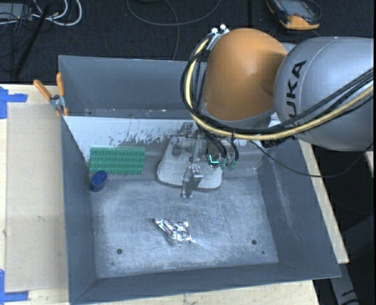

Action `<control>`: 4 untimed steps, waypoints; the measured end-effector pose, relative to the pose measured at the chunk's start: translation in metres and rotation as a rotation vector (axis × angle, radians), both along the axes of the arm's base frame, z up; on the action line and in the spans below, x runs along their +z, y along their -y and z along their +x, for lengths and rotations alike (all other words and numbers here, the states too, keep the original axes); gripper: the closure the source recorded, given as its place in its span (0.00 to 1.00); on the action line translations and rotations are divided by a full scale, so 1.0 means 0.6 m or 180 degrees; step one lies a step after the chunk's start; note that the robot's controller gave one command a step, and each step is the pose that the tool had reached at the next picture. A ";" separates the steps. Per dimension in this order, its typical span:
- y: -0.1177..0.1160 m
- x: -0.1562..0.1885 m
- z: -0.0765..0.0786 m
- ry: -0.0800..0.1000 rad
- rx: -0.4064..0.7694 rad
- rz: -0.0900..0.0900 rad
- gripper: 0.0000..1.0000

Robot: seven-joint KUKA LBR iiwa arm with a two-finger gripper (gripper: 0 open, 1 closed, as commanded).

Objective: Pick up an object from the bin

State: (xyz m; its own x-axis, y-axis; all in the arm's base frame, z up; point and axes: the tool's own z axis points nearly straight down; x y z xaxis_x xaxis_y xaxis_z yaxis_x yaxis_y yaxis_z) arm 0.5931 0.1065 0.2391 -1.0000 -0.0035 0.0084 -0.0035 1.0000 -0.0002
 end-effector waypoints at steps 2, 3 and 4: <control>0.073 -0.282 -0.116 0.0035 0.0391 0.0007 0.00; 0.072 -0.278 -0.116 0.0017 0.0387 0.0006 1.00; 0.085 -0.078 -0.105 0.0053 0.0612 0.0003 1.00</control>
Offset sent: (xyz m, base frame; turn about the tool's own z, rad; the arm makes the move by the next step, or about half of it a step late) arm -0.0323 -0.0144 -0.0825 -0.0299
